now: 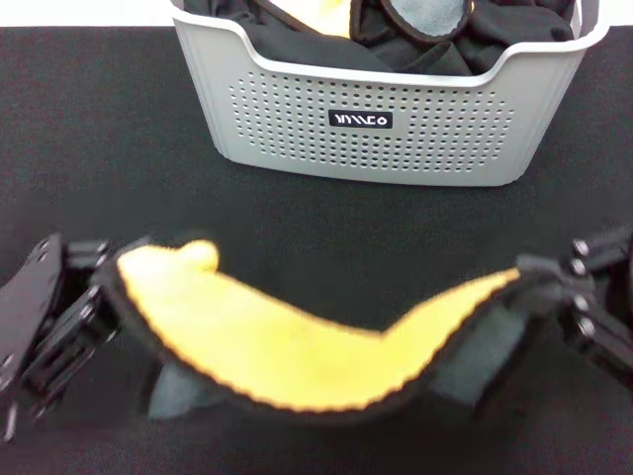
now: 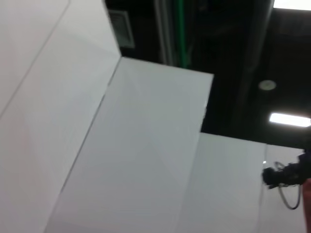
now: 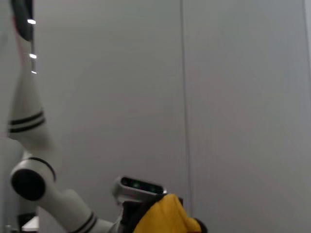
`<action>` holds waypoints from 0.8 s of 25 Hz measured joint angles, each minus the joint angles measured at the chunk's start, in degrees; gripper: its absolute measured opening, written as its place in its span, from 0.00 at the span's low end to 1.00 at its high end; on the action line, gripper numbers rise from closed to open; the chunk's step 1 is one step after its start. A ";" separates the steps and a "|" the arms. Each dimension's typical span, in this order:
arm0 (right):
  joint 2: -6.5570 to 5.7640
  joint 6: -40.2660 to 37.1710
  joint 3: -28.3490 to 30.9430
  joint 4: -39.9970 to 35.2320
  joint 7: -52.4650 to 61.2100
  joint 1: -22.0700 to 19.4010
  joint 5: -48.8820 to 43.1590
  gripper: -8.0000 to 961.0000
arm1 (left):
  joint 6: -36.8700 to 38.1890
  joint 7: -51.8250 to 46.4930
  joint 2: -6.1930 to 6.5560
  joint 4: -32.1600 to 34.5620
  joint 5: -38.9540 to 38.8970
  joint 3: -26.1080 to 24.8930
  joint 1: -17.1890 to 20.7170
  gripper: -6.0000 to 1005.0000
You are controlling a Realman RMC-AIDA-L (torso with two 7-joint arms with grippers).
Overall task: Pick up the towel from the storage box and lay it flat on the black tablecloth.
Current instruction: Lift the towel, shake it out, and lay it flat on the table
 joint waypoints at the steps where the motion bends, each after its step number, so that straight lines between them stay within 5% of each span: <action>1: 0.05 1.72 0.27 0.25 0.30 -0.57 -0.01 0.02 | 0.01 -0.31 0.22 2.46 0.12 -0.01 1.81 0.03; 6: 0.19 11.91 2.40 -1.62 0.55 -1.49 0.85 0.02 | 0.09 -1.89 1.09 9.35 1.17 -0.06 7.09 0.04; 10: 0.43 13.14 4.99 -9.52 -0.82 -1.46 1.14 0.02 | -0.02 -1.11 0.14 4.32 3.95 -1.85 6.41 0.04; 14: 0.21 9.43 6.31 -23.58 -4.14 3.38 0.71 0.02 | -1.66 2.50 -2.92 -15.68 7.22 -6.93 -4.05 0.04; 20: -0.08 0.84 6.52 -43.94 -9.68 13.75 0.33 0.02 | -13.27 6.94 -6.18 -27.79 7.78 -7.03 -14.58 0.04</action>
